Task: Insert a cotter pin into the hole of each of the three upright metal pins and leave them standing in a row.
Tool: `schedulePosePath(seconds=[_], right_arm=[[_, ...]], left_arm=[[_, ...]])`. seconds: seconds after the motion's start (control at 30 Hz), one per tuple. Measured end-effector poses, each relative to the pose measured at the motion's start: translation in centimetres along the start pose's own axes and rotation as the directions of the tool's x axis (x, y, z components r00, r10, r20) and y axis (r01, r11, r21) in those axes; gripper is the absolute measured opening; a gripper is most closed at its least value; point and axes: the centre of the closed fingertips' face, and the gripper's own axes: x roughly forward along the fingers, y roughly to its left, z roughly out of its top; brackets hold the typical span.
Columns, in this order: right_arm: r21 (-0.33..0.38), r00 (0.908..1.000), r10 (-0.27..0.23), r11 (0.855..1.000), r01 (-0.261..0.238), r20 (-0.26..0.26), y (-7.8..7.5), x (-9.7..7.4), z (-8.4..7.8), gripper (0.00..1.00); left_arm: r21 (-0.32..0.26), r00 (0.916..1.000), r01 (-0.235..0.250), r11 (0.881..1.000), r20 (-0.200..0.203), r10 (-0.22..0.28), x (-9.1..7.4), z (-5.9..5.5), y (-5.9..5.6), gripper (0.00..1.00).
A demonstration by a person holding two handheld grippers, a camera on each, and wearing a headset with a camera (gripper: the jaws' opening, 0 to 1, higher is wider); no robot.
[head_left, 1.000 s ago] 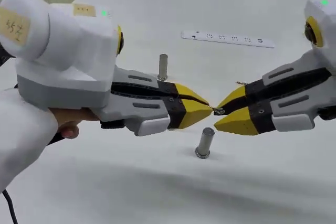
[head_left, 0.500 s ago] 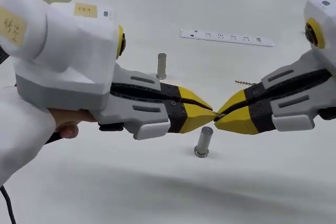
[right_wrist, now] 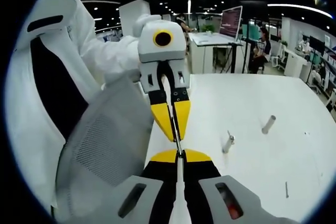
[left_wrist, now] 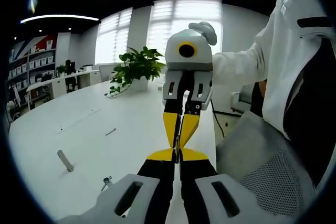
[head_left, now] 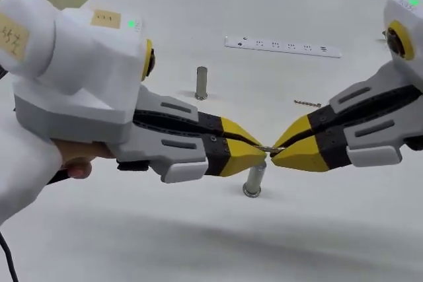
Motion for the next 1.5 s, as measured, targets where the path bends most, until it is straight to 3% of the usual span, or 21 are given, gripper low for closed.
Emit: schedulePosePath(seconds=[0.27,0.43,0.53,0.83,0.97,1.17,1.23,1.5], right_arm=[[0.011,1.0000,-0.005,1.000,0.005,0.007,0.4,-0.1,-0.1,0.00],[0.026,0.9996,-0.028,0.999,0.027,0.006,0.0,-0.4,-0.9,0.00],[0.048,0.9980,-0.064,0.997,0.064,-0.003,-0.5,-0.7,-1.8,0.00],[0.101,0.9770,-0.181,0.976,0.193,-0.112,-2.4,-1.4,-6.6,0.00],[0.120,0.9586,-0.228,0.961,0.250,-0.170,-3.4,-1.4,-8.4,0.00],[0.121,0.9444,-0.252,0.952,0.281,-0.211,-4.3,-1.1,-9.8,0.00],[0.114,0.9418,-0.252,0.953,0.281,-0.223,-4.5,-0.9,-10.2,0.00],[0.132,0.9452,-0.238,0.953,0.271,-0.223,-4.9,-0.3,-10.8,0.00]], left_arm=[[0.022,0.9997,-0.023,0.999,0.013,0.023,0.0,0.0,0.6,0.04],[0.022,0.9988,-0.049,0.999,0.002,0.049,0.4,-0.4,1.1,0.24],[-0.001,0.9970,-0.071,0.997,-0.029,0.071,0.6,-1.3,1.9,0.30],[-0.038,0.9933,-0.064,0.997,-0.099,0.060,1.5,-3.2,2.7,0.33],[-0.046,0.9894,-0.074,0.996,-0.129,0.067,2.5,-3.8,3.4,0.29],[-0.022,0.9827,-0.082,0.996,-0.169,0.077,3.7,-4.4,4.4,0.27],[-0.018,0.9804,-0.082,0.997,-0.181,0.077,4.1,-4.6,4.7,0.25],[0.018,0.9692,-0.074,0.997,-0.234,0.076,5.0,-5.6,5.5,0.18]])
